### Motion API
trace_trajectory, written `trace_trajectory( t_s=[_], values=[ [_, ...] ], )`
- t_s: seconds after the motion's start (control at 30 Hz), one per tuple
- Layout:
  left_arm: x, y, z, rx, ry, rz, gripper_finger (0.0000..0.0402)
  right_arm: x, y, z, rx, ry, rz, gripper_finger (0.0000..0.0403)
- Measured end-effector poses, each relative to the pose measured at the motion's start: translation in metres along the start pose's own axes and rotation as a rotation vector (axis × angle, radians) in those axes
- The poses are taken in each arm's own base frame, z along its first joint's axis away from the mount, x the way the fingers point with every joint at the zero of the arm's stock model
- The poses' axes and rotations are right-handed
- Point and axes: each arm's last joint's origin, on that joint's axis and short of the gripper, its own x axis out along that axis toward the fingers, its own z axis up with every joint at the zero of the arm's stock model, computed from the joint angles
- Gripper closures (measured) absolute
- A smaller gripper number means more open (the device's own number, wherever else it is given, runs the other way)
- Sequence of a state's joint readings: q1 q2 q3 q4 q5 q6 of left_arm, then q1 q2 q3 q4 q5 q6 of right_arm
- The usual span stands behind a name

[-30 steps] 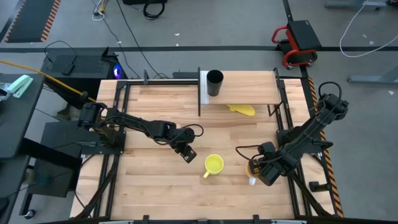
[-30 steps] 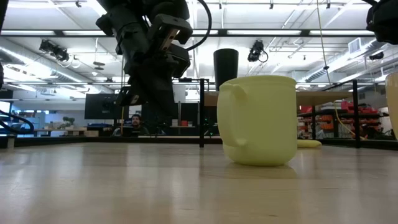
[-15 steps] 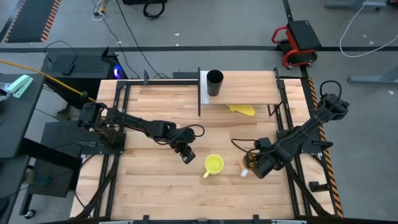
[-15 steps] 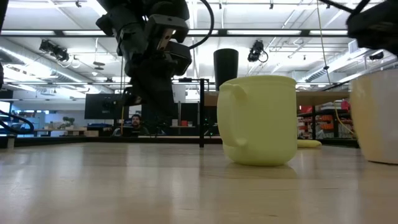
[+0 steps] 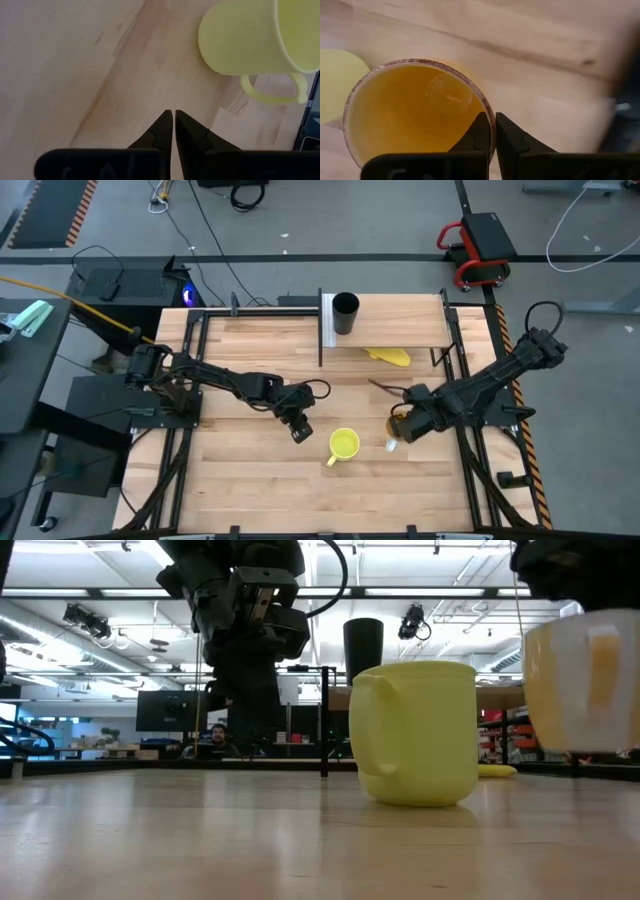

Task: Stack small to large cups/mugs on shelf
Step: Put the orange mug on the shelf

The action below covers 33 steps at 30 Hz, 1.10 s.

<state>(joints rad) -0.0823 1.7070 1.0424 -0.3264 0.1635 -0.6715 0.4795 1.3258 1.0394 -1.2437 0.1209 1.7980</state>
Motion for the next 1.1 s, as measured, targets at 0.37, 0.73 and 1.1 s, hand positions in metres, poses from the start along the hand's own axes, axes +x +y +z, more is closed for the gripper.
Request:
trace_trajectory(
  t_s=[0.37,0.73,1.1],
  values=[
    [-0.002,0.009,0.007,-0.014,-0.017,0.011,0.0387,-0.078,-0.003,0.062,-0.126,-0.057,-0.005,0.0391],
    [-0.002,0.009,0.008,-0.025,-0.022,0.008,0.0389,-0.094,-0.020,0.137,-0.203,-0.138,-0.022,0.0391],
    [-0.002,0.008,0.010,-0.049,-0.036,-0.002,0.0377,-0.135,-0.059,0.201,-0.197,-0.287,-0.029,0.0391]
  ],
)
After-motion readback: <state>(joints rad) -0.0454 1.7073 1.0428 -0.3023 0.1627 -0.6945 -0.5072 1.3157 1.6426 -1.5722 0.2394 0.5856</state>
